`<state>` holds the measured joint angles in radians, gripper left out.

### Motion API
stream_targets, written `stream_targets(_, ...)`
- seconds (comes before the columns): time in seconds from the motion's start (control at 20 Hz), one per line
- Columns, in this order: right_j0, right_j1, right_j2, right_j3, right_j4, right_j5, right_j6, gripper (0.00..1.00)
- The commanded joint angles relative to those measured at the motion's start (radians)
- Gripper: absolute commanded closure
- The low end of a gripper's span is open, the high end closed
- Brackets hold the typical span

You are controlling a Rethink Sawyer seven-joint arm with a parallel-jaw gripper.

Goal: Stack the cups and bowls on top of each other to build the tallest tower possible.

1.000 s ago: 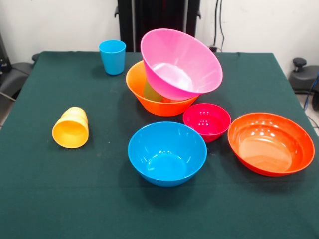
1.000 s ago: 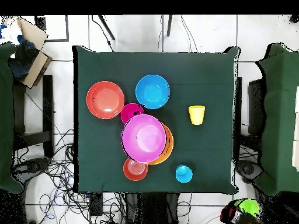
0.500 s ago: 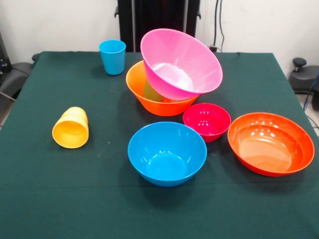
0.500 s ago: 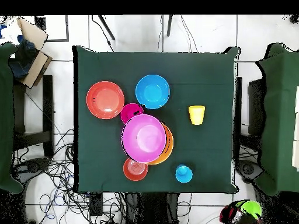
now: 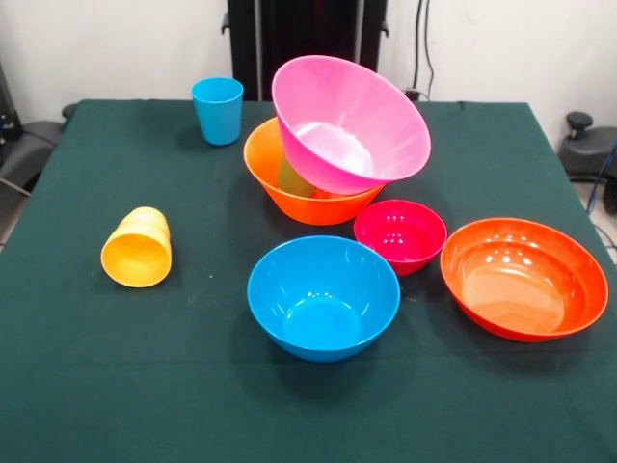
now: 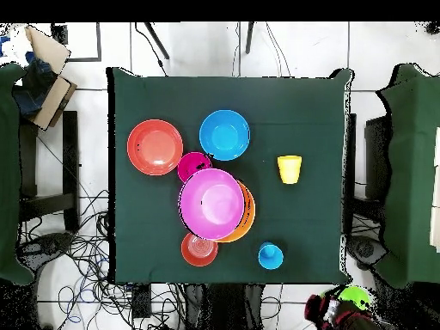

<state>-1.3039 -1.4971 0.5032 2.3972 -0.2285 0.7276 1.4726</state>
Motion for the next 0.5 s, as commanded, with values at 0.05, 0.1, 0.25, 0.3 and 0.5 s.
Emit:
stream_targets(0.05,0.168,0.120,0.059,-0.191,-0.059,0.194,0.145,1.00)
stream_targets(0.1,0.205,0.146,0.048,-0.206,-0.071,0.181,0.214,1.00)
stream_targets(0.25,0.292,0.223,0.010,-0.258,-0.098,0.166,0.336,1.00)
stream_targets(0.3,0.329,0.259,-0.005,-0.286,-0.109,0.164,0.384,1.00)
stream_targets(0.5,0.430,0.359,-0.057,-0.384,-0.139,0.175,0.481,1.00)
